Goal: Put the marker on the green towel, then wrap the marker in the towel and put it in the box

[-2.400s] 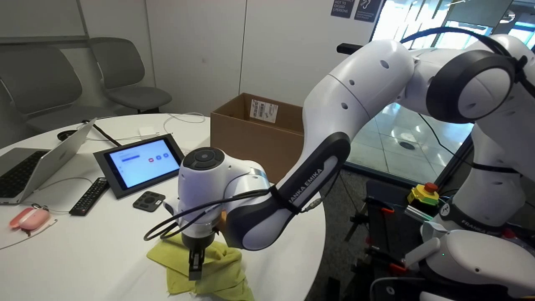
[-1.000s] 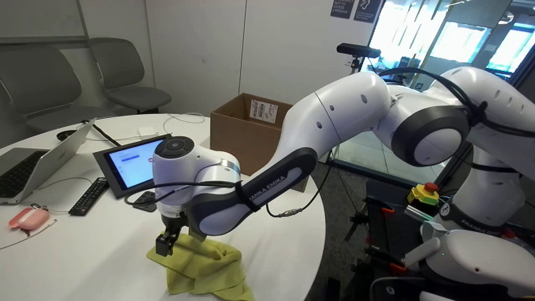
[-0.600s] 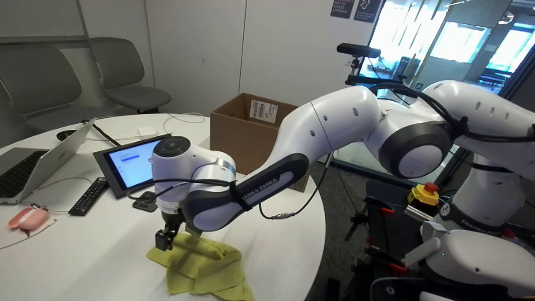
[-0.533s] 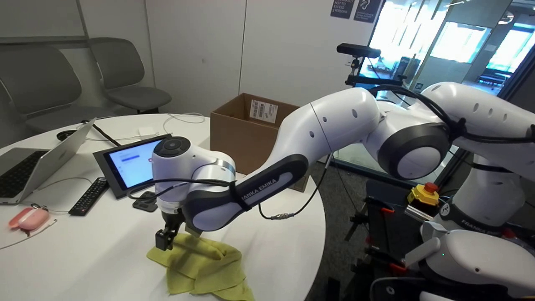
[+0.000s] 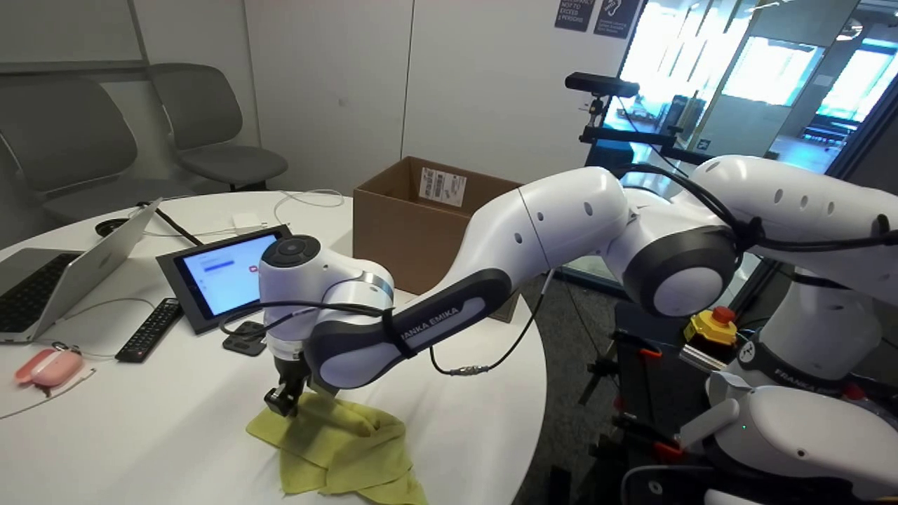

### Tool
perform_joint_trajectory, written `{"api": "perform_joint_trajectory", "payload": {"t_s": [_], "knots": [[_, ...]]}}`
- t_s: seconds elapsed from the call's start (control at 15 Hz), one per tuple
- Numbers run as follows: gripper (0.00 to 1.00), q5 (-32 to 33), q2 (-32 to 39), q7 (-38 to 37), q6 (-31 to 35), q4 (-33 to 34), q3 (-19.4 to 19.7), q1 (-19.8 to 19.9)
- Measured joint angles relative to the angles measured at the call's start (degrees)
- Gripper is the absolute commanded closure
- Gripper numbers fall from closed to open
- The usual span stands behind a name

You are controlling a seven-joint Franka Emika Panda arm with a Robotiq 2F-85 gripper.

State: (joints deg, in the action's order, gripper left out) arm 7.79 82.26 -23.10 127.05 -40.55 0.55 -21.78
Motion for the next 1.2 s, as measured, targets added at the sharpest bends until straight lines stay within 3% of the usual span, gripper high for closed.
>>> {"api": "perform_joint_trajectory", "payload": {"t_s": [0.07, 0.13, 0.27, 0.47, 0.8, 1.2], "knots": [[0.51, -0.18, 0.54, 0.0, -0.26, 0.55, 0.0, 0.07], [0.54, -0.27, 1.09, 0.0, -0.63, 1.16, 0.0, 0.14], [0.79, -0.46, 2.15, 0.0, -0.93, 2.41, -0.03, 0.2], [0.97, -0.67, 2.85, 0.0, -1.89, 4.11, -0.07, 0.18], [0.98, -0.68, 2.74, -1.18, -1.75, 4.2, 0.16, 0.51], [0.98, -0.76, 2.72, -8.46, -1.75, 4.31, 2.13, 3.85]]}}
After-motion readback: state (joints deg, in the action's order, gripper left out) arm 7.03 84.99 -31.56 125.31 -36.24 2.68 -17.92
